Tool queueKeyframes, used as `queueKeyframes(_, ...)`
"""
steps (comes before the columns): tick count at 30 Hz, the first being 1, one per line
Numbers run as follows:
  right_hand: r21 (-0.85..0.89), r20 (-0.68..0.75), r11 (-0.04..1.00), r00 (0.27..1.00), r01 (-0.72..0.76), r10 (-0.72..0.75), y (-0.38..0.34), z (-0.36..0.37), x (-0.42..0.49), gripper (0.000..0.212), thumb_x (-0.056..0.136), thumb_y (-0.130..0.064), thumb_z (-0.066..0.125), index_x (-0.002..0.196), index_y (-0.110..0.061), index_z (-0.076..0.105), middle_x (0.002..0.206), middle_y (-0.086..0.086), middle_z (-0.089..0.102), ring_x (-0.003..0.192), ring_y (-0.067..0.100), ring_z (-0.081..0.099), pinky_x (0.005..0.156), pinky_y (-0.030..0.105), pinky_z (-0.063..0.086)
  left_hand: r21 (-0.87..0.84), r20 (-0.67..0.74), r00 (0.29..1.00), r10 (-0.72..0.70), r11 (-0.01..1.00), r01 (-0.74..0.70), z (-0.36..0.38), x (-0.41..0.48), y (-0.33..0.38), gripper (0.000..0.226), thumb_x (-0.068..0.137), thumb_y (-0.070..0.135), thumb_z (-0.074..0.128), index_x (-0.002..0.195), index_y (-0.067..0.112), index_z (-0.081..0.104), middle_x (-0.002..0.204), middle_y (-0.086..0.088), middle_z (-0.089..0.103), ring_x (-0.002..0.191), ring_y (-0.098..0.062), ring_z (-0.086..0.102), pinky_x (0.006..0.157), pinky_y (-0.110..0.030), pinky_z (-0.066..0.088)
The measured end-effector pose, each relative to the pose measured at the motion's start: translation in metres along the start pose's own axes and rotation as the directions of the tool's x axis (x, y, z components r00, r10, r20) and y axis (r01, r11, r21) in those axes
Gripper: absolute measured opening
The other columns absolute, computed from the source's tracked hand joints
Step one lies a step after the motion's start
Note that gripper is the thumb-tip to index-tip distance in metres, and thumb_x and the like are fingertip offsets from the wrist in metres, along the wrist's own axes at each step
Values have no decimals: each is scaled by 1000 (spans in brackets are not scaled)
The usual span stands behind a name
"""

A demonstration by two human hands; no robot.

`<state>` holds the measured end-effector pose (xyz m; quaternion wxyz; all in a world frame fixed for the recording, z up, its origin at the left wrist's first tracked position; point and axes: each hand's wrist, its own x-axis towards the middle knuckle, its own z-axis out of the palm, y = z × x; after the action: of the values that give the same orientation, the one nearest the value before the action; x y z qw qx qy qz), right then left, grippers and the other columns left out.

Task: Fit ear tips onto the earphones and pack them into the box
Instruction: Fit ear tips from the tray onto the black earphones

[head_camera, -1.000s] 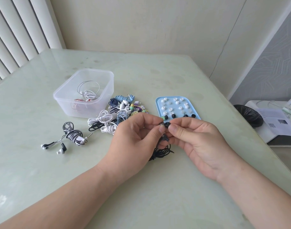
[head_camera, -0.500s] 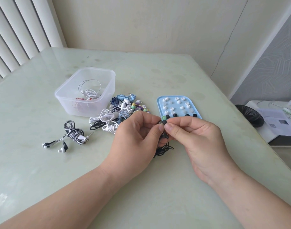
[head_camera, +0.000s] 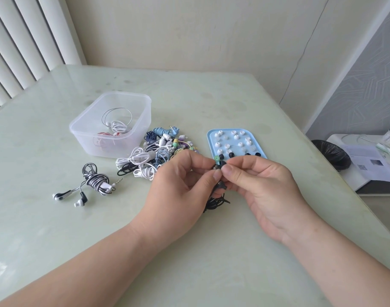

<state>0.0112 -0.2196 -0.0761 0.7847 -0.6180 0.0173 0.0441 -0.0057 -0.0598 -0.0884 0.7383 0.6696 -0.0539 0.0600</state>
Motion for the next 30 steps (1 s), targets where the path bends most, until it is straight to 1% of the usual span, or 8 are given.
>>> queueKeyframes(5,3,73,1000,997,-27,27,-1,-4,3,22,72,-10,77,93,-3,74,90,22,75,86,30,70,86,44,55,3,15,1000,-2,1000,2,0,0,-3,8,94,-1,68,93,6,63,81,-11,75,79,-37,77,76,-57,63)
queueKeyframes(12,-43,110,999,994,2,3,0,-5,3,20,74,-9,75,92,-1,71,90,22,75,83,31,69,84,43,57,34,4,1000,-13,999,12,-1,0,-2,10,95,2,69,91,9,64,80,-11,76,73,-33,78,68,-41,65)
queueKeyframes(17,-102,77,989,992,107,-99,2,-3,2,6,84,4,72,88,0,72,86,20,77,78,26,71,76,31,57,16,-3,1000,-20,1000,20,0,-1,0,8,95,0,68,91,6,63,76,-6,76,76,-37,77,71,-46,65)
queueKeyframes(19,-107,51,986,992,124,-119,4,-2,1,8,84,6,72,86,-2,73,85,18,77,78,23,71,75,27,56,8,-10,1000,-21,1000,21,0,-1,0,8,95,0,68,92,4,62,77,-7,76,75,-37,77,73,-49,65)
queueKeyframes(21,-67,39,994,996,87,-84,4,-1,1,8,80,-1,76,87,-4,75,87,17,77,80,23,71,76,29,57,3,-14,1000,-19,1000,19,0,-1,0,8,95,0,69,92,5,63,77,-8,75,76,-37,77,75,-55,64)
queueKeyframes(23,-23,46,999,999,27,-26,5,0,2,16,72,-11,78,87,-6,76,91,19,76,86,26,71,83,36,57,2,-16,1000,-16,1000,16,0,-1,1,9,95,0,69,90,7,64,76,-6,75,75,-36,77,75,-59,63)
queueKeyframes(27,28,42,999,999,-20,19,5,0,2,18,70,-11,77,87,-7,76,91,19,76,86,26,71,85,38,57,23,-8,1000,-3,1000,3,0,-2,1,11,95,0,69,89,9,64,77,-8,75,72,-31,77,73,-50,65)
queueKeyframes(30,-35,-9,998,999,42,-42,7,1,1,12,74,-8,79,86,-8,78,90,18,78,82,26,74,80,35,59,37,-3,1000,13,999,-13,-1,-2,0,10,95,0,69,90,8,64,77,-9,76,71,-27,77,67,-38,64)
